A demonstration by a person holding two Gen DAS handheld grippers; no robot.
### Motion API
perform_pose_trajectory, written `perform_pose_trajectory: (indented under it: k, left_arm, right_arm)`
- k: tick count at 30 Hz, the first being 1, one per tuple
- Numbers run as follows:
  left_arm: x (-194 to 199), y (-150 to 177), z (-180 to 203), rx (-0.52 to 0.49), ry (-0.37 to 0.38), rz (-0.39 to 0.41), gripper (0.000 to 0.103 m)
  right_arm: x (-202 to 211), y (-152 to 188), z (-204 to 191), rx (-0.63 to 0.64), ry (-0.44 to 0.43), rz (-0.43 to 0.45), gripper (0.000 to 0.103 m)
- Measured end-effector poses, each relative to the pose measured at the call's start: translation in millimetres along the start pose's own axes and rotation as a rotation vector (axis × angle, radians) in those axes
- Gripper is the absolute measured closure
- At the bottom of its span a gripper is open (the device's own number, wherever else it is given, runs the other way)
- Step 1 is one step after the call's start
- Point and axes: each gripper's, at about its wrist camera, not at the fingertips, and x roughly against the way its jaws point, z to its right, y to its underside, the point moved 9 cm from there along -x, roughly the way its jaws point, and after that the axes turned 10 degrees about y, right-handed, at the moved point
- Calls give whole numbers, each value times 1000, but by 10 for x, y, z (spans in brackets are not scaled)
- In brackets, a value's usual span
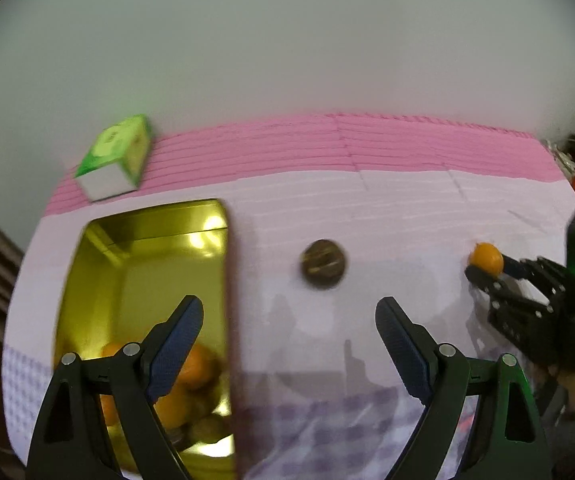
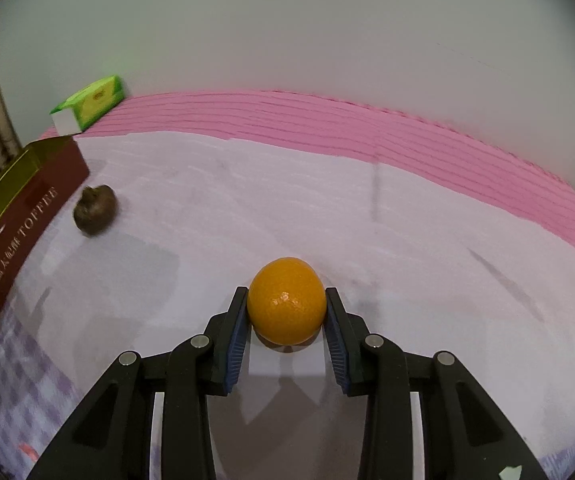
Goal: Organize fruits
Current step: 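Grasp the last dark brown fruit with the left gripper while the right gripper holds the orange, then carry the dark brown fruit into the tin tray and open the left gripper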
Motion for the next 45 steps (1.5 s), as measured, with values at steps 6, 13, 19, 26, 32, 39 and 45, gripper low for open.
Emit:
perform_pose_trajectory:
  k: [6, 13, 19, 26, 32, 39, 45]
  left_arm:
    - [-363, -70, 67, 41, 16, -56, 15]
    - [-662, -120, 62, 55, 10, -92, 17]
    - [-871, -159, 28, 51, -4, -119, 29]
    - [-1010, -144, -23, 62, -22, -138, 38]
    - [-1036, -141, 4, 43, -20, -151, 47]
    - [-1065, -117, 41, 46, 0, -162, 55]
    - [-1072, -117, 59, 51, 7, -165, 60]
  right_arm:
    - [56, 117, 150, -43, -4, -7, 70]
    - [52, 129, 169, -47, -21, -6, 69]
    - [69, 141, 203, -58, -34, -6, 69]
    - [77, 148, 223, -62, -40, -6, 69]
    - [75, 146, 223, -62, -39, -6, 69]
    - [75, 144, 222, -62, -39, -6, 68]
    - [73, 147, 223, -61, -36, -6, 68]
